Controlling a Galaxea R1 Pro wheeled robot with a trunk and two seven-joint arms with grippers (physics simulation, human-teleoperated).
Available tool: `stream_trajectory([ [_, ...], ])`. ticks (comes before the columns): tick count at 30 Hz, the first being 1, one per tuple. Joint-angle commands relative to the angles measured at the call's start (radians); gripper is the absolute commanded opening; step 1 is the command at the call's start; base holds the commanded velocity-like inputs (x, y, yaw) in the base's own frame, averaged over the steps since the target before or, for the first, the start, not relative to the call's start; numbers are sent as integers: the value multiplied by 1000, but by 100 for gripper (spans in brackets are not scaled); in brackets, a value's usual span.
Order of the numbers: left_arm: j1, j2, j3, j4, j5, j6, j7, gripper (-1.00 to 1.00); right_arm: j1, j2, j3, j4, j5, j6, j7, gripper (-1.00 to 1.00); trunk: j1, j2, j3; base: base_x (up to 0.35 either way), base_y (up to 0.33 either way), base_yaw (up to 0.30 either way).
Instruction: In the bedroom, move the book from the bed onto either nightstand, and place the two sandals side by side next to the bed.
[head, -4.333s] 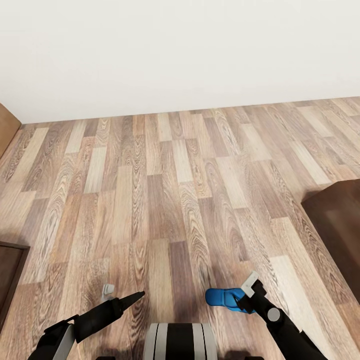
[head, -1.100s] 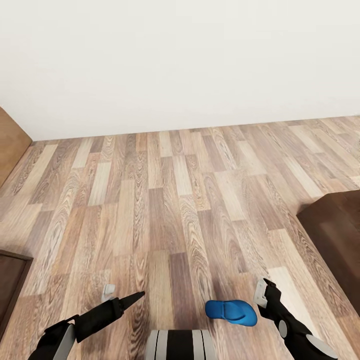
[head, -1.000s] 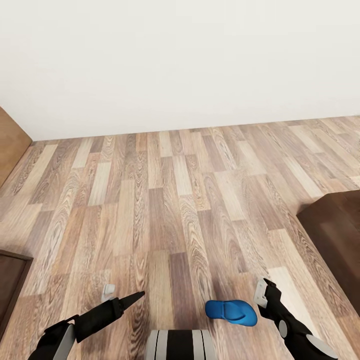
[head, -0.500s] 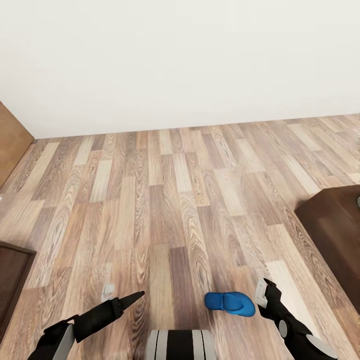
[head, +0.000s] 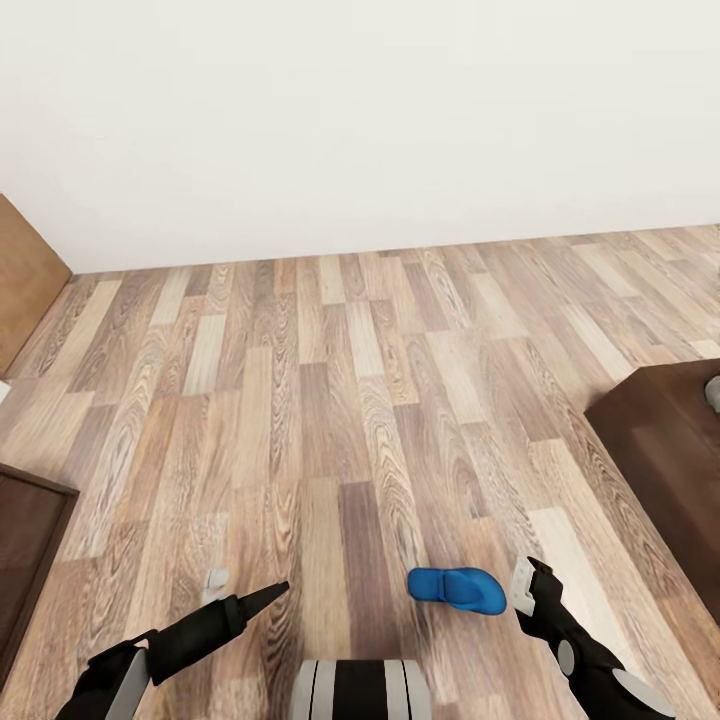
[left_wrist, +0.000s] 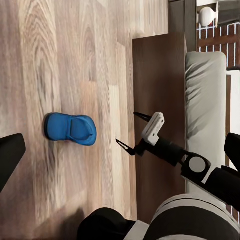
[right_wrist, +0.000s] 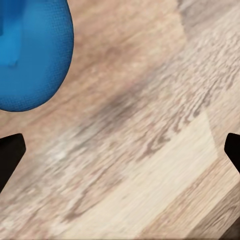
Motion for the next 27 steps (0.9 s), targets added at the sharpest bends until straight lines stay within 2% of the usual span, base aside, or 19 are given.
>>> stream_trajectory([
  [1, 0, 0, 0, 0, 4, 9, -1, 100, 0, 0, 1, -1, 9, -1, 1, 100, 0, 0, -1, -75, 0, 0],
  [27, 0, 0, 0, 0, 4, 10, -2, 100, 0, -1, 1, -1, 9, 2, 1, 100, 0, 0, -1, -9, 32, 0],
])
